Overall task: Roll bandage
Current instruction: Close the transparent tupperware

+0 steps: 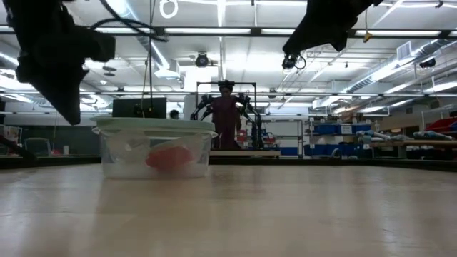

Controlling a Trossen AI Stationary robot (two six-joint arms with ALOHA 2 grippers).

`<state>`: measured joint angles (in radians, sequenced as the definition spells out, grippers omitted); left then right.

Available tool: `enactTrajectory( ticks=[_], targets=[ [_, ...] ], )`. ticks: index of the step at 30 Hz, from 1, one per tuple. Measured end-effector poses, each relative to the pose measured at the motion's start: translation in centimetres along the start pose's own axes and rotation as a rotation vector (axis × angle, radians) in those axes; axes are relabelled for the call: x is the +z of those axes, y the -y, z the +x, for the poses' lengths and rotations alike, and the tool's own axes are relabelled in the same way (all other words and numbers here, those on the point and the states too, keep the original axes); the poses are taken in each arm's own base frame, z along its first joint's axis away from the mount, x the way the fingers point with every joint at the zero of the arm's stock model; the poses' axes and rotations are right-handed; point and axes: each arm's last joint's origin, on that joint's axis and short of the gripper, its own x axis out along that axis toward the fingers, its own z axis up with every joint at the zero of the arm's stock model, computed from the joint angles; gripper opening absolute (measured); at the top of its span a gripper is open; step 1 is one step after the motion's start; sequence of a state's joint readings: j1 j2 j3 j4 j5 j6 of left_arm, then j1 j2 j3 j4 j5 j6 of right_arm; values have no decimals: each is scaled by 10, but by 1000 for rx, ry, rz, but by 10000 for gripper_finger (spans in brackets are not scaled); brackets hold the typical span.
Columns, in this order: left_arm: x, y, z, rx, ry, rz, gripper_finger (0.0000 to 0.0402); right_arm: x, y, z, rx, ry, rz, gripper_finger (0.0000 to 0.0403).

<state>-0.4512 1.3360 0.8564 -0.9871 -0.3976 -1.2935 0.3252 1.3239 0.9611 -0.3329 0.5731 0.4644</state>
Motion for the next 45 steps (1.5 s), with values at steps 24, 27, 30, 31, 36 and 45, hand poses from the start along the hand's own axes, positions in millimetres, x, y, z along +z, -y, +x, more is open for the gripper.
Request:
enactTrajectory(
  ticks=[24, 27, 30, 31, 36, 45],
  targets=[
    [61, -21, 66, -231, 154, -63, 5, -1, -1, -1, 13, -13, 22, 0],
    [69, -19, 65, -295, 196, -46, 5, -3, 0, -1, 4, -27, 41, 0],
    [78, -13, 66, -366, 246, -17, 5, -2, 1, 0, -5, -27, 59, 0],
    [80, -11, 67, -389, 252, -4, 5, -2, 2, 1, -7, -25, 62, 0],
    [88, -2, 78, -430, 261, 76, 5, 0, 6, 4, -26, -18, 88, 0],
    [106, 11, 54, -430, 397, 263, 5, -16, 17, 12, -291, 121, 50, 0]
  ],
)
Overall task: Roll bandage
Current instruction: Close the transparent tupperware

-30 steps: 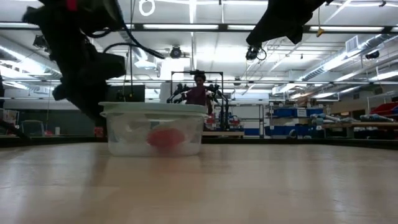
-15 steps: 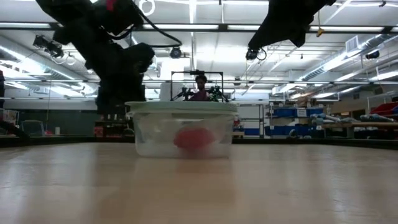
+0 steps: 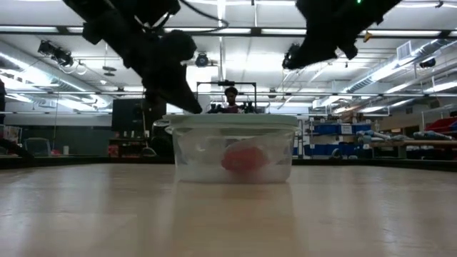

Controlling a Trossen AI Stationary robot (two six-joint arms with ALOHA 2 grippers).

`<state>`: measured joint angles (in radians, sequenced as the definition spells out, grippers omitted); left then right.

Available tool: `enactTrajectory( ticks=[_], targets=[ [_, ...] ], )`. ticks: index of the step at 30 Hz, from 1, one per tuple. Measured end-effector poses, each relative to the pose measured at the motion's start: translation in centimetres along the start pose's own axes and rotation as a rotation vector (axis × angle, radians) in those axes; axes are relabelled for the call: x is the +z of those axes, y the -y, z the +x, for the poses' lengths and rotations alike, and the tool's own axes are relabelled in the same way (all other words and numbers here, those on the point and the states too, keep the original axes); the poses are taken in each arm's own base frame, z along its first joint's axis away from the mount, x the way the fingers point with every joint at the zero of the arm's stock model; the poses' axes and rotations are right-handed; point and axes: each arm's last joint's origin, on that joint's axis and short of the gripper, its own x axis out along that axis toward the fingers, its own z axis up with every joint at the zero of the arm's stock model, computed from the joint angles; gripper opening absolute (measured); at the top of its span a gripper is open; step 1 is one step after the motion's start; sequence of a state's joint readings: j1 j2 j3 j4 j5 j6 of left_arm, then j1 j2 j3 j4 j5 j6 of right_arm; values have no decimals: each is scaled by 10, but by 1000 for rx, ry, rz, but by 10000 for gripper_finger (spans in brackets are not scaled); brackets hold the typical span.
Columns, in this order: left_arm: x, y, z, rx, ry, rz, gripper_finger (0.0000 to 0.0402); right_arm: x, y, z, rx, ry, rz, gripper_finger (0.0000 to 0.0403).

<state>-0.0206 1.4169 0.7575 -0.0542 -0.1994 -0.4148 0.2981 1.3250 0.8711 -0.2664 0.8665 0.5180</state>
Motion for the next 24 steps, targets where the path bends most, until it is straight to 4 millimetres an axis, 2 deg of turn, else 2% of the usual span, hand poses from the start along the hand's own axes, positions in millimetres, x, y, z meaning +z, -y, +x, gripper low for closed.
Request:
enactTrajectory(
  ticks=[4, 9, 13, 17, 21, 24],
  targets=[
    [6, 15, -6, 6, 19, 160, 5, -18, -2, 17, -31, 10, -124, 0],
    [5, 40, -15, 1, 62, 317, 5, -34, -18, 41, -16, 2, -390, 0],
    [4, 56, -22, -89, 56, 192, 5, -36, -32, 52, 4, 11, -397, 0],
    [-3, 71, -29, -146, 42, 114, 5, -37, -39, 58, -120, 36, -532, 0],
    [-7, 76, -29, -134, 37, 36, 5, -36, -47, 62, -158, 57, -639, 0],
    [-9, 77, -24, -119, 36, -11, 5, -33, -50, 58, -290, 107, -658, 0]
  ],
)
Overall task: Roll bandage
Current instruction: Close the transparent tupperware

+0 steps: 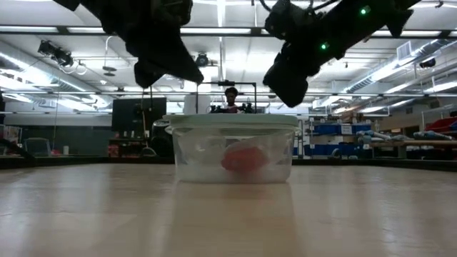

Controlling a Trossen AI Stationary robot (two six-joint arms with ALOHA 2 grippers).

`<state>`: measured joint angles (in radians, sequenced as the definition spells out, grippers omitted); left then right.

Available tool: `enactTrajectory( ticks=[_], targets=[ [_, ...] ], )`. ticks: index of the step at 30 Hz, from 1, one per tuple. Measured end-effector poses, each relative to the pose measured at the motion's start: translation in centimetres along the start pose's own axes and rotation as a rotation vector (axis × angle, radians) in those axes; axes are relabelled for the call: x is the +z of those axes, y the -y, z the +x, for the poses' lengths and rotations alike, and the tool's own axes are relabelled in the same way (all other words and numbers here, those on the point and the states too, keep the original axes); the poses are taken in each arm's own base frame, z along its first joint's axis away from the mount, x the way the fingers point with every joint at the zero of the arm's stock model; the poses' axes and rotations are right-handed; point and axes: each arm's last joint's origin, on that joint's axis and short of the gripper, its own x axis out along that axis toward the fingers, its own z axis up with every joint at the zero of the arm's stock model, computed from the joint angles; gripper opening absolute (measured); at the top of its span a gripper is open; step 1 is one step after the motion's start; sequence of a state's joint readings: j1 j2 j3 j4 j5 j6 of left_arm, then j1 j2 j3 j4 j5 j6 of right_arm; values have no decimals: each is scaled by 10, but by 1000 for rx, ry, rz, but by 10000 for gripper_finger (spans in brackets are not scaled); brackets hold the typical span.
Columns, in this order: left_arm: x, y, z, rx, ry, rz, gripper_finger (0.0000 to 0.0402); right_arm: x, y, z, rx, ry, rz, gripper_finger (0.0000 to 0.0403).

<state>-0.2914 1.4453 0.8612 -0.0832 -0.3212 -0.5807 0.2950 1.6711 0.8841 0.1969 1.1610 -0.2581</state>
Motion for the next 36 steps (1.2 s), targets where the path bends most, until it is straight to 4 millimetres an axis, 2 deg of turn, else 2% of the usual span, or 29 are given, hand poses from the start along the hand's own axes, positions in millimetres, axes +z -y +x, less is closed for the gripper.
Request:
enactTrajectory(
  ticks=[2, 6, 11, 15, 20, 27, 31, 36],
  targets=[
    [-5, 0, 7, 13, -23, 6, 5, 4, 0, -1, -53, 11, -9, 0],
    [-12, 1, 22, 16, -33, 39, 5, 8, -3, 3, -41, 37, -85, 0],
    [-10, -1, 24, 51, -3, 56, 5, 6, 0, 10, -56, 23, -114, 0],
    [-12, -4, 26, 75, -15, 63, 5, 7, -3, 14, 2, 57, -203, 0],
    [-12, -5, 28, 84, -17, 60, 5, 9, -1, 15, -36, 53, -326, 0],
    [-12, -15, 33, 134, -35, 55, 5, 16, -4, 10, 52, 172, -492, 0],
    [-17, -19, 42, 158, -60, 60, 5, 17, -1, 14, 8, 144, -465, 0],
    [-18, -21, 48, 183, -53, 56, 5, 16, -5, 14, 107, 217, -487, 0]
  ],
)
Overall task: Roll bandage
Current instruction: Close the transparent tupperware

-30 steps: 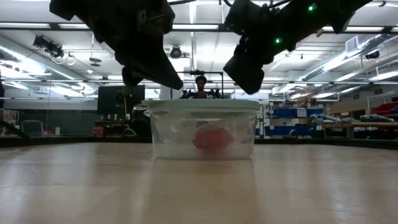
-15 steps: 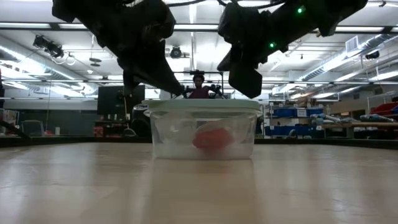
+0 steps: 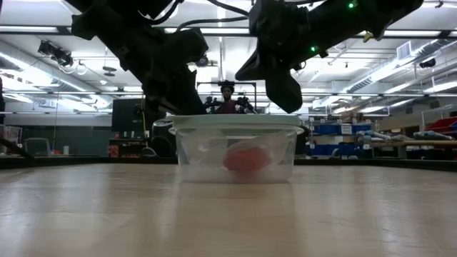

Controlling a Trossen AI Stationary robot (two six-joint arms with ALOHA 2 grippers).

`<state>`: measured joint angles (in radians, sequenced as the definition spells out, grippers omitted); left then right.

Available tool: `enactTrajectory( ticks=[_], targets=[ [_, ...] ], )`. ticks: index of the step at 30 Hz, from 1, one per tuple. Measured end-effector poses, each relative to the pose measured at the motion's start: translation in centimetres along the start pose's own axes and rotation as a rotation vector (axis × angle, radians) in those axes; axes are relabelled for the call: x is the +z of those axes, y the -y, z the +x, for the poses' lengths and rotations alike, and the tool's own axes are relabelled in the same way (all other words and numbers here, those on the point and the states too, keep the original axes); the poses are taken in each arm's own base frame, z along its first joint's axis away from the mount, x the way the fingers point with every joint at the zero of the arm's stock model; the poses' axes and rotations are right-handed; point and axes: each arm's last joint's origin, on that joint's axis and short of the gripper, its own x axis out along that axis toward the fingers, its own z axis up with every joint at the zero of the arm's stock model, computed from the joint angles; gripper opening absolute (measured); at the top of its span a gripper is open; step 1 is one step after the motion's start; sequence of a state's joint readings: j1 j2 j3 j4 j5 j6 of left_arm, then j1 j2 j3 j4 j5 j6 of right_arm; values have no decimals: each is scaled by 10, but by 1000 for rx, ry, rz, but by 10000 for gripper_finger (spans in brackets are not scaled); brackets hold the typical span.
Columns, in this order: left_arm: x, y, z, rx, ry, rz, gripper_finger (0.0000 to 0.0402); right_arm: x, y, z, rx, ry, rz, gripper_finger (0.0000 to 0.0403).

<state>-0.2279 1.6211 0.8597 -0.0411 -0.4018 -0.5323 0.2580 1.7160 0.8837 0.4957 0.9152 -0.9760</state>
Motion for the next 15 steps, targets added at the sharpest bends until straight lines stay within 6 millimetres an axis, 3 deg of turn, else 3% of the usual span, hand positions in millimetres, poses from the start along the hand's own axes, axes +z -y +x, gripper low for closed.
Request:
enactTrajectory(
  ticks=[7, 11, 15],
  targets=[
    [0, 0, 0, 3, -4, 3, 5, -2, 2, 5, 39, 35, 315, 0],
    [-1, 0, 0, 3, -9, 0, 5, -2, 3, 0, 237, 115, 605, 0],
    [-1, 0, 0, 0, -13, -30, 5, -10, 9, -4, 457, 77, 884, 0]
  ],
)
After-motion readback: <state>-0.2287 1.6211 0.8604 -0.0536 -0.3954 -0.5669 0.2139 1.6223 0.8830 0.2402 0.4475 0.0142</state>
